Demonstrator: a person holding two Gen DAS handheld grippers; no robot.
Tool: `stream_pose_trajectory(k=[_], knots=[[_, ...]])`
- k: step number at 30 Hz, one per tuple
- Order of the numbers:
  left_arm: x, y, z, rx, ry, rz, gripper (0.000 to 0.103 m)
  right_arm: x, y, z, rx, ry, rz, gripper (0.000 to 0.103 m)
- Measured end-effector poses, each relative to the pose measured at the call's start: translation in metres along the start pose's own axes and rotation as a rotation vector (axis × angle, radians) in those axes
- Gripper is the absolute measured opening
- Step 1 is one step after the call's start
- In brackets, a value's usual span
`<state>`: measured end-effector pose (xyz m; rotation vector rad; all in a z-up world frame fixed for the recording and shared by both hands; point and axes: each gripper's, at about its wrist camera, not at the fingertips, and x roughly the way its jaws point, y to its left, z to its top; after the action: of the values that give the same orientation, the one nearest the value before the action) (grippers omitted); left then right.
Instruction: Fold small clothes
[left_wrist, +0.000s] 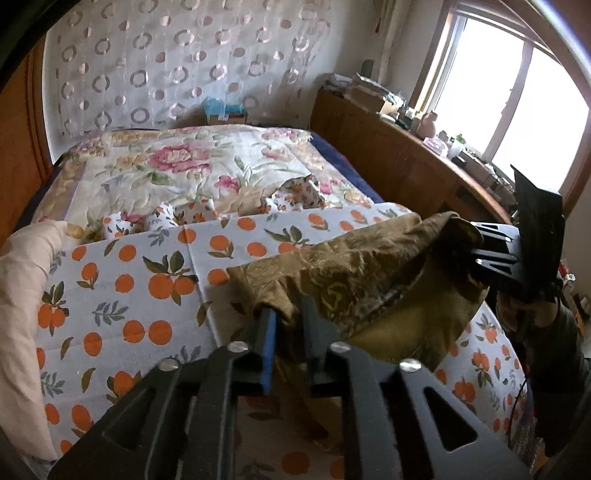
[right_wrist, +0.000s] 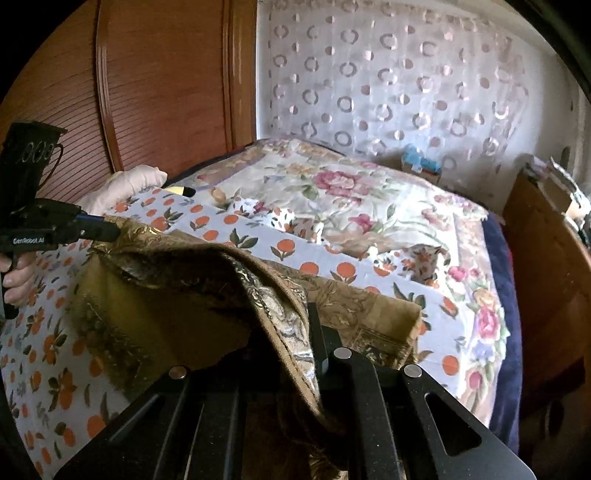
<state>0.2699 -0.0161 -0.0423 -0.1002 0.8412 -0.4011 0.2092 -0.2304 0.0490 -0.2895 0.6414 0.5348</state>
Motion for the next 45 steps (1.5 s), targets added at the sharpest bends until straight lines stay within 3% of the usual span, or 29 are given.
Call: stream_pose_trajectory(k=[2, 3, 4, 6, 8, 10, 18, 25, 33, 45], knots=[[-0.002, 0.000, 0.001, 0.008, -0.011, 0.003, 0.043, 0.007, -0.005, 0.004, 0.014, 0.015, 0.004, 0.010], [-0.003, 0.000, 0.001, 0.011, -0.016, 0.006, 0.047, 0.010, -0.007, 0.007, 0.021, 0.018, 0.007, 0.010], [-0.003, 0.001, 0.000, 0.013, -0.020, 0.006, 0.057, 0.013, -0.009, 0.011, 0.027, 0.023, 0.008, 0.010], [-0.003, 0.001, -0.002, 0.010, -0.019, -0.004, 0.067, 0.019, -0.011, 0.015, 0.037, 0.041, 0.007, 0.019], [0.000, 0.002, -0.006, 0.010, -0.009, 0.003, 0.068, 0.023, -0.013, 0.020, 0.044, 0.057, -0.007, 0.027], [0.006, 0.004, -0.009, 0.014, 0.011, 0.010, 0.068, 0.025, -0.016, 0.027, 0.067, 0.058, -0.037, 0.045], [0.016, 0.013, -0.003, 0.012, 0.021, 0.034, 0.068, -0.016, -0.028, 0.045, 0.140, -0.033, -0.157, 0.059], [0.037, 0.022, 0.008, 0.034, 0.046, 0.061, 0.068, -0.036, -0.014, 0.013, 0.154, 0.011, -0.195, 0.071], [0.057, 0.031, 0.010, 0.017, 0.097, 0.038, 0.069, -0.028, -0.023, -0.010, 0.245, 0.098, -0.211, 0.072], [0.064, 0.029, 0.016, 0.031, 0.100, 0.030, 0.072, -0.010, -0.052, -0.009, 0.338, 0.124, -0.073, 0.072]])
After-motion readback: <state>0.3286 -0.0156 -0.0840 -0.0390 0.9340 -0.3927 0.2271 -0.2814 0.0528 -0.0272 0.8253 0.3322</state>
